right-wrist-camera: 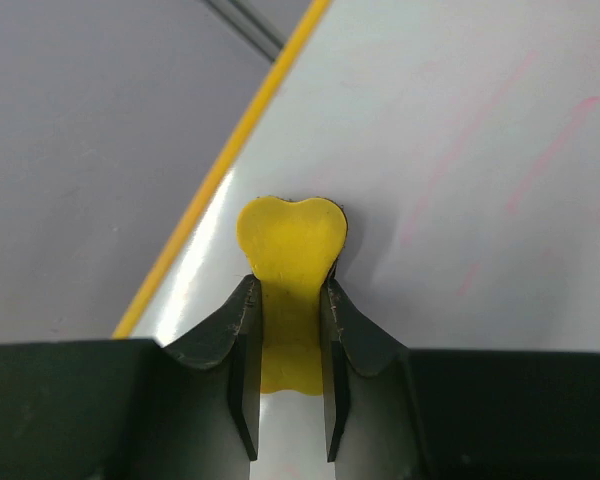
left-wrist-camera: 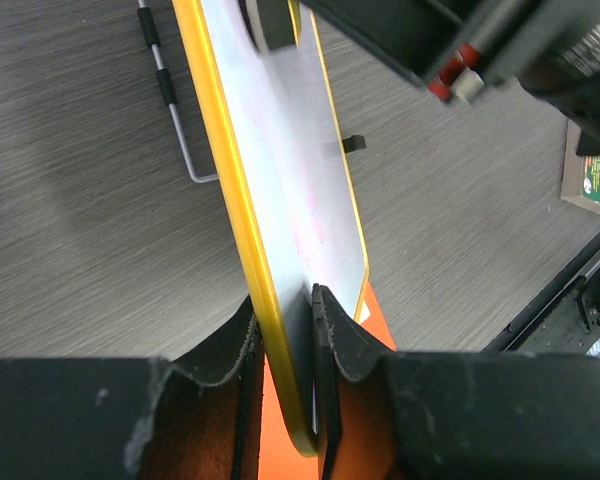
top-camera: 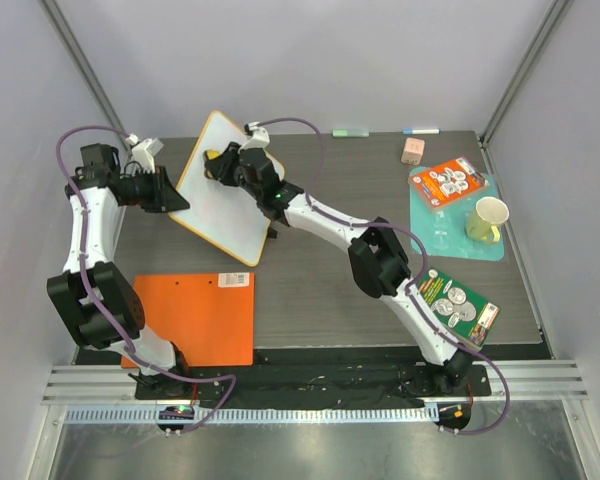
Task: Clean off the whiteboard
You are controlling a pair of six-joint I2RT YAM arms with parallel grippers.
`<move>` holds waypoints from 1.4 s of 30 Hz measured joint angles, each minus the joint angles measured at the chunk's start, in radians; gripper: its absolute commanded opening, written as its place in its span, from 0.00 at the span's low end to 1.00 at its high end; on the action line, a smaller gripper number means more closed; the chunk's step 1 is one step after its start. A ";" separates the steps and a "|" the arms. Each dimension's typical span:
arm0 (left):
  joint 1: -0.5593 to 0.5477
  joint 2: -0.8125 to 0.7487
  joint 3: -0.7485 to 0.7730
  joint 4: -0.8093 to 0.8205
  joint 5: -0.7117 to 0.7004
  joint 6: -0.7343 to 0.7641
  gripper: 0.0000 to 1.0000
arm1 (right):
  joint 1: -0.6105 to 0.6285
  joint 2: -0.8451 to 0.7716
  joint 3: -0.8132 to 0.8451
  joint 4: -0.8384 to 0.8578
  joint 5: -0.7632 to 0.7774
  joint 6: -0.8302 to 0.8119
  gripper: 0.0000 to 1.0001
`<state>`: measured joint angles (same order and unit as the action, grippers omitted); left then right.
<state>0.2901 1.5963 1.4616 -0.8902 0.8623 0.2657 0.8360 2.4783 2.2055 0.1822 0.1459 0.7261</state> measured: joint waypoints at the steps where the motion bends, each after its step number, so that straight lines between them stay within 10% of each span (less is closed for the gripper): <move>1: 0.000 0.000 0.000 0.001 0.002 0.001 0.00 | 0.013 0.000 0.015 0.000 -0.006 0.000 0.01; 31: -0.002 -0.002 -0.006 0.011 0.016 0.003 0.00 | -0.163 0.212 0.206 0.002 0.074 0.187 0.01; 42: -0.002 -0.003 -0.006 0.005 0.019 0.003 0.00 | -0.172 0.140 0.046 0.041 0.046 0.211 0.01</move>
<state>0.2882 1.5936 1.4551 -0.8848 0.8810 0.2684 0.6636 2.6179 2.2517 0.2234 0.1921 0.9375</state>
